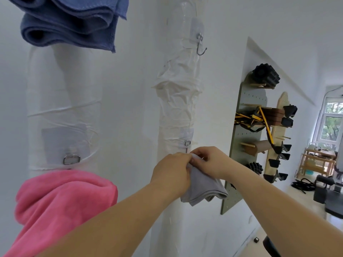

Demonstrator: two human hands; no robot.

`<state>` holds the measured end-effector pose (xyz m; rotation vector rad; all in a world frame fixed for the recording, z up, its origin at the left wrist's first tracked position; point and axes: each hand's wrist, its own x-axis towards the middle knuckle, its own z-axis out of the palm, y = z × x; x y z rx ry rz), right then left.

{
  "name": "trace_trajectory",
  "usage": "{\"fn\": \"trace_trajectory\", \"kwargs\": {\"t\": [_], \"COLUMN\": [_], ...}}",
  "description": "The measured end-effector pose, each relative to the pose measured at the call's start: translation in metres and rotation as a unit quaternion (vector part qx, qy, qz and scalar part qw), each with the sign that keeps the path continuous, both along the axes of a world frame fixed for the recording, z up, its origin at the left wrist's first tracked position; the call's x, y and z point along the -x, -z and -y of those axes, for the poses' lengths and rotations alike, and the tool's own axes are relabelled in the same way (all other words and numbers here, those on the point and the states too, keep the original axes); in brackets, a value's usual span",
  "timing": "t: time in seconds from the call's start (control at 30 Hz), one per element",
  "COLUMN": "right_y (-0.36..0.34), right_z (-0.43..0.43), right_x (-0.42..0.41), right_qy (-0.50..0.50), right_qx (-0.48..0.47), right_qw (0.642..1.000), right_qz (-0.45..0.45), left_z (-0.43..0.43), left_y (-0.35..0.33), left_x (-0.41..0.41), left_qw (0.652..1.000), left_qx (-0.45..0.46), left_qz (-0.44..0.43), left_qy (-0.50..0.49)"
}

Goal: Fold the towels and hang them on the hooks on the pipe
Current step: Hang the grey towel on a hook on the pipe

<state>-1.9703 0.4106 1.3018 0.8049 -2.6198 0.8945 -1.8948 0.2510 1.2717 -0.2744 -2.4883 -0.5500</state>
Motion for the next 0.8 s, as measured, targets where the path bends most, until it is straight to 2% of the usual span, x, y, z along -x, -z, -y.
{"fn": "trace_trajectory", "kwargs": {"t": [0.13, 0.23, 0.37, 0.47, 0.63, 0.8], "right_y": [0.011, 0.011, -0.004, -0.013, -0.014, -0.013], "right_z": [-0.002, -0.002, 0.003, 0.009, 0.010, 0.001], "right_x": [-0.003, -0.008, -0.018, -0.020, -0.014, -0.018], "right_qy": [-0.022, -0.022, -0.024, -0.004, 0.021, -0.010], "right_qx": [0.038, 0.038, 0.127, 0.098, 0.113, 0.029], "right_qw": [0.999, 0.998, 0.977, 0.987, 0.991, 0.999], "right_qz": [0.019, 0.036, 0.170, 0.125, 0.063, 0.041], "left_z": [0.002, 0.002, 0.010, 0.013, 0.012, 0.015], "left_y": [0.000, 0.006, -0.003, -0.016, -0.020, -0.020], "left_x": [-0.001, -0.008, -0.006, -0.009, -0.009, -0.007], "left_qw": [0.999, 0.999, 0.993, 0.994, 0.996, 0.997], "left_qx": [-0.045, -0.042, -0.085, -0.067, -0.034, -0.028], "left_qz": [-0.012, -0.003, 0.063, 0.077, 0.073, 0.061], "left_qy": [0.007, 0.003, 0.054, 0.048, 0.041, 0.037]}}
